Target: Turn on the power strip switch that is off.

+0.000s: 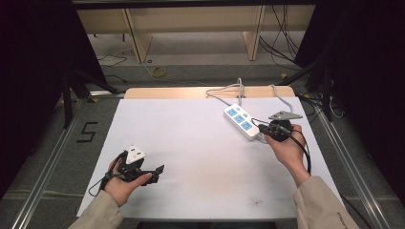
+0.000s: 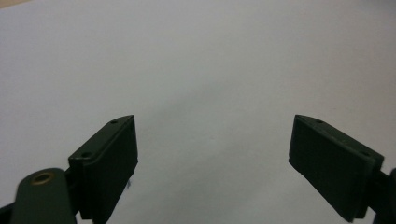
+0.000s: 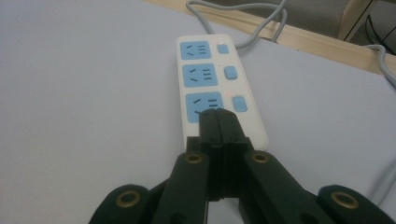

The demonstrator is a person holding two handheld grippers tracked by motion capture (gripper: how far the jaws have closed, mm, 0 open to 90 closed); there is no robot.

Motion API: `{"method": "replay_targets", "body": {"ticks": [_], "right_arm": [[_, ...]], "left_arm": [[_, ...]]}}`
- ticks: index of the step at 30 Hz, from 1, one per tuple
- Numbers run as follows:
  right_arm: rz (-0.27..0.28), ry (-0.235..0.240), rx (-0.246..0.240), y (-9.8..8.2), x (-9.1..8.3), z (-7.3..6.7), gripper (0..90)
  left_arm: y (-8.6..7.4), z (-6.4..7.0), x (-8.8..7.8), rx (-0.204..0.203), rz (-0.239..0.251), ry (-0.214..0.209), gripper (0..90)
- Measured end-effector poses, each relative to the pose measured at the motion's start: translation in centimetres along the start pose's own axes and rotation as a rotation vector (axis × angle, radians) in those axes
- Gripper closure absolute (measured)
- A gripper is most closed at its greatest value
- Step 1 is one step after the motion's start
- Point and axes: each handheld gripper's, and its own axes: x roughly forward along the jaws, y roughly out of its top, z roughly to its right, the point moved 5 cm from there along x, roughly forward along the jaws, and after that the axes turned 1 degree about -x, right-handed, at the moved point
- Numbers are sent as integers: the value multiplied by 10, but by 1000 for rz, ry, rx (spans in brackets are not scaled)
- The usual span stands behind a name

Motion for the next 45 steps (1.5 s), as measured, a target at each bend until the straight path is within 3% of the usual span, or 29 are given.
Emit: {"method": "replay_targets", "body": {"ticks": [45], "right_arm": [[-24, -38, 6, 17, 32, 9, 900]], "left_arm": [[-1, 1, 2, -6, -3, -10, 154]]}}
